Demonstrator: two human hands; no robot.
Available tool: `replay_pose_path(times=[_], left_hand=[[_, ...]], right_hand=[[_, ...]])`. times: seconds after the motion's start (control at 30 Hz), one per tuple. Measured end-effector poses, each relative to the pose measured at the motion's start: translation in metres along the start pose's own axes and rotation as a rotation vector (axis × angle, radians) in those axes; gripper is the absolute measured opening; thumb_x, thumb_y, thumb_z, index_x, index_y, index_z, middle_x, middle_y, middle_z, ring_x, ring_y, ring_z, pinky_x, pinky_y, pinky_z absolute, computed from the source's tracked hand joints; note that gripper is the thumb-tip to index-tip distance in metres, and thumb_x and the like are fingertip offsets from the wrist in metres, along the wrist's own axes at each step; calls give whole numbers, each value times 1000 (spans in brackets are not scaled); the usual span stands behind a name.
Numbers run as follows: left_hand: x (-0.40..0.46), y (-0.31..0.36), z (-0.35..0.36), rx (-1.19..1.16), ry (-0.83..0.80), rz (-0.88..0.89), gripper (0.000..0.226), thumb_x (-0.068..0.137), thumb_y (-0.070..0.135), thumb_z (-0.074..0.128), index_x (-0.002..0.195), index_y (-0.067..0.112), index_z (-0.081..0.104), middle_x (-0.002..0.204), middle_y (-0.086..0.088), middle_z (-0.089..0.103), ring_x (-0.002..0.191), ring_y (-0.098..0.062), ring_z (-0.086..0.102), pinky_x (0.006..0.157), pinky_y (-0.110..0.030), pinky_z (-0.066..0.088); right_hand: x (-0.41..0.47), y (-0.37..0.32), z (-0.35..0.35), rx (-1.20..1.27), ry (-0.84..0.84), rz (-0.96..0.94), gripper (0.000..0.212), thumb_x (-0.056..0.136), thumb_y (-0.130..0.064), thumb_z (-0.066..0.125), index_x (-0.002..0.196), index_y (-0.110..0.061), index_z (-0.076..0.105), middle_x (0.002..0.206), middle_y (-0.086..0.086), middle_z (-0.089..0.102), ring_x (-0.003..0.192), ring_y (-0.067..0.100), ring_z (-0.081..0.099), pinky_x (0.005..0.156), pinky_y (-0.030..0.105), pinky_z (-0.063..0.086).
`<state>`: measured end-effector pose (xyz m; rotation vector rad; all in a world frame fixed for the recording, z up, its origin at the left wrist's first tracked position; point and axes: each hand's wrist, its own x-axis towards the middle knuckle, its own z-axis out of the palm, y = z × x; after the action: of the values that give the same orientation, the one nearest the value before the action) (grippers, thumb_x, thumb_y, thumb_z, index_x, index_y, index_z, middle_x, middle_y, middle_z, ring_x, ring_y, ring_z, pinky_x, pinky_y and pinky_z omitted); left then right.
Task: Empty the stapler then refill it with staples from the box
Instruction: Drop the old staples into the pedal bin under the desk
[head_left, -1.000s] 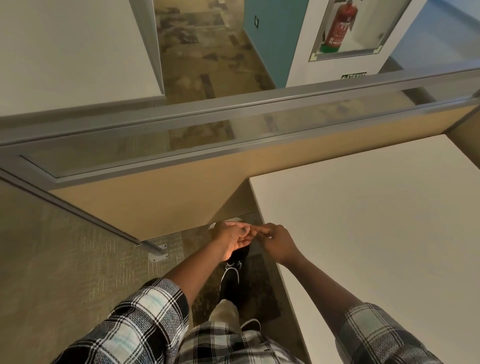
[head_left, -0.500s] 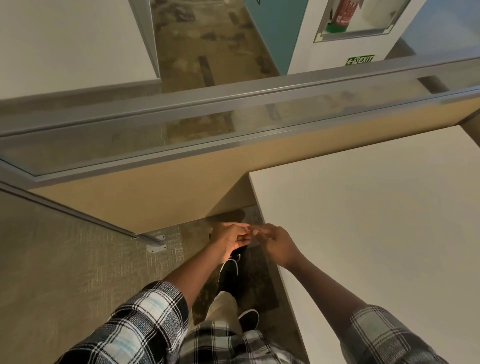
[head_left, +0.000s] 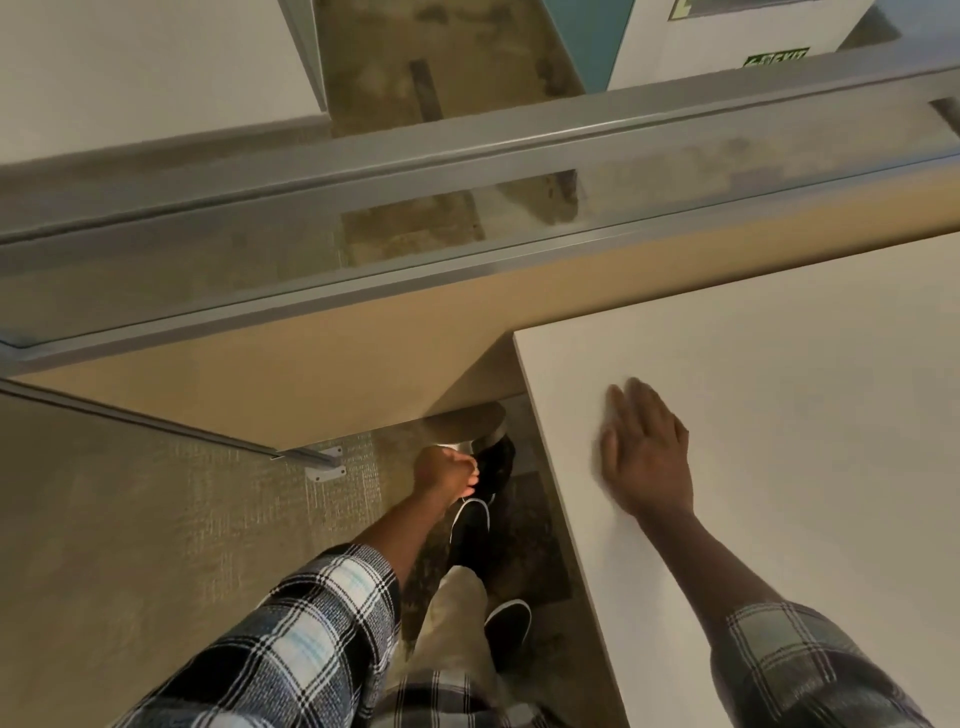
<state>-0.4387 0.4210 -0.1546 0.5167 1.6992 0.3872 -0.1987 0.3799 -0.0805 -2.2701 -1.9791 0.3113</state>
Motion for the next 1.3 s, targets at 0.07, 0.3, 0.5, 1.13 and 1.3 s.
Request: replay_pose_path(times=[0.07, 0.3, 0.5, 1.13, 1.3], left_hand=[[22, -9, 9, -12, 13, -46, 25, 92, -3, 54, 69, 5, 59, 69, -10, 60, 58, -17, 58, 47, -20, 51], [96, -48, 33, -51, 132, -175, 17, 76, 1, 72, 91, -2, 67, 79, -13, 69, 69, -28, 69, 67, -42, 62], [134, -62, 53, -48, 226, -263, 32, 65, 19, 80, 92, 7, 68, 87, -13, 73, 78, -32, 71, 67, -36, 60], [74, -32, 31, 520, 180, 255, 14, 82, 6, 63, 87, -4, 70, 93, -24, 72, 94, -37, 67, 79, -40, 51], [27, -13, 13, 837, 170, 465, 34, 89, 15, 60, 123, 11, 65, 117, -15, 69, 109, -32, 64, 91, -36, 52]], right_hand=[[3, 3, 7, 10, 23, 4, 55, 94, -37, 32, 145, -19, 37, 153, 10, 36, 142, 25, 31, 108, 43, 33], [4, 5, 11, 22, 77, -10, 52, 95, -35, 33, 142, -17, 44, 151, 8, 40, 142, 23, 33, 108, 42, 36], [7, 11, 19, 10, 99, -14, 51, 96, -35, 31, 141, -17, 46, 152, 6, 40, 143, 21, 31, 107, 39, 31], [6, 10, 17, 52, 110, -19, 50, 94, -31, 37, 142, -18, 44, 151, 7, 40, 142, 22, 31, 109, 42, 32], [8, 11, 18, 21, 31, 0, 52, 92, -29, 38, 144, -20, 41, 152, 7, 38, 143, 23, 30, 108, 40, 33]])
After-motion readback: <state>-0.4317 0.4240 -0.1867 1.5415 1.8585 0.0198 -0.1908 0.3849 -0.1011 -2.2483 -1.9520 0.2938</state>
